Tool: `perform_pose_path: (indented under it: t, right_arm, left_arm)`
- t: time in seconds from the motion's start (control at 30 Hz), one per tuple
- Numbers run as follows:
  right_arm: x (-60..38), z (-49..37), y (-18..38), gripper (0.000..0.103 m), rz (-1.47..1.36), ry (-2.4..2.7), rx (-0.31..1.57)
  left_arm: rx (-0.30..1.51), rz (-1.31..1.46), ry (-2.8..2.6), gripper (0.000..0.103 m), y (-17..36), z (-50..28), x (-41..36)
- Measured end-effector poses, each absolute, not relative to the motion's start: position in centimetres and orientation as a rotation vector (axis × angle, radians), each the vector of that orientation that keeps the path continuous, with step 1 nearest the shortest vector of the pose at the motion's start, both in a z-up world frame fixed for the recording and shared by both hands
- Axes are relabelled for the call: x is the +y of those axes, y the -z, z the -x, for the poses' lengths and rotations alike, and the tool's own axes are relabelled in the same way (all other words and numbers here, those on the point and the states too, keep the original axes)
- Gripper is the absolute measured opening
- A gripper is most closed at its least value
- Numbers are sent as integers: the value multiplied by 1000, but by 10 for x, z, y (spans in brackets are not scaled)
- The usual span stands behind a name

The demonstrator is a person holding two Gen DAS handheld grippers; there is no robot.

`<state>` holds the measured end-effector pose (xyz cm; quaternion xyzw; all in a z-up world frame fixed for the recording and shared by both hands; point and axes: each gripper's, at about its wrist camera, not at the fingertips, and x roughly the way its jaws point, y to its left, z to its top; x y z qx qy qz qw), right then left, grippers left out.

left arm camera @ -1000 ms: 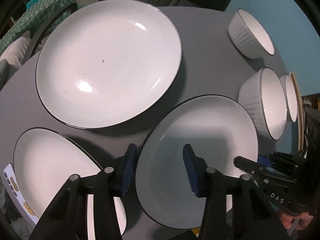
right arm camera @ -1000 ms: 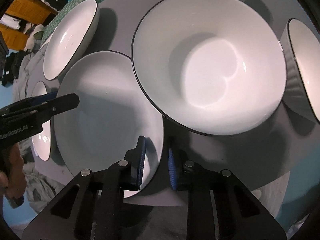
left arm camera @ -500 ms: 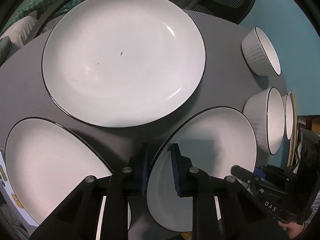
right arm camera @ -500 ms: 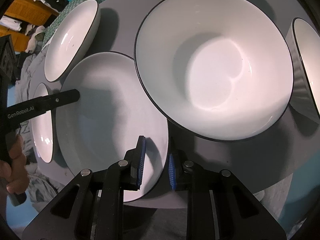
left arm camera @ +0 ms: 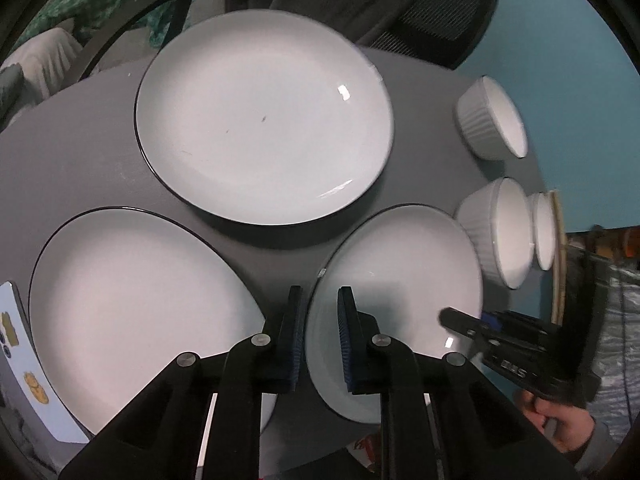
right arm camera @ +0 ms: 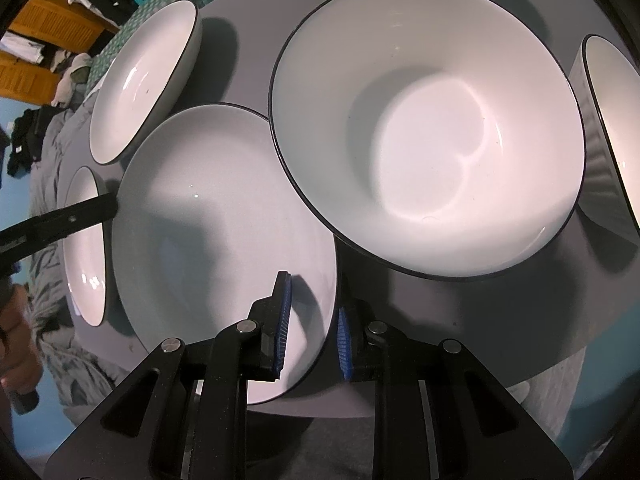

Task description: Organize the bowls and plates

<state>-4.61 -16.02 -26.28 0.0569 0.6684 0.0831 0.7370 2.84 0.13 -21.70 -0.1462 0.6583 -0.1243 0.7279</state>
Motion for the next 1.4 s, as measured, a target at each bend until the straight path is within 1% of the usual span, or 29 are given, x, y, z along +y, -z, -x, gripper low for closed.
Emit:
perform_pose_path:
  t: [0.2, 0.23, 0.33, 0.6, 1.0, 1.03, 1.07, 1.13, 1.23, 1.3, 1.4]
  right_arm:
    - [-153, 46, 263, 20, -124, -177, 1460]
    - [-153, 46, 263, 20, -123, -177, 1460]
    - [-152, 46, 263, 20, -121, -176, 1463]
    - [-148, 49, 263, 20, -107, -170, 1461]
    - [-150, 44, 265, 20, -112, -163, 1459]
    - [-151, 43, 265, 20, -108, -168, 1457]
    - [-150, 43, 266, 20, -103, -175, 1456]
    - [-147, 43, 267, 19, -99, -190, 1458]
    - [-147, 42, 267, 19, -91, -196, 1457]
    - [-149, 41, 268, 18, -111, -199, 1462]
    - [-155, 38, 270, 17, -137, -199, 1469]
  left_arm:
    - [1409, 299, 338, 16, 200, -27, -8]
    - [1423, 276, 334, 16, 206, -42, -25]
    - [1453, 251, 323, 16, 222, -56, -35]
    - [1490, 175, 350, 16, 241, -65, -56]
    - [1532, 280, 412, 18, 261, -71, -63]
    - [1538, 290, 418, 16, 263, -72, -64]
    - [1547, 299, 422, 12, 265, -72, -64]
    - [1574, 328, 443, 9, 269, -71, -66]
    - [1603, 311, 487, 8, 271, -61, -77]
    - [1600, 259, 505, 8, 269, -53, -88]
    - [1584, 269, 495, 8, 264, -42, -93]
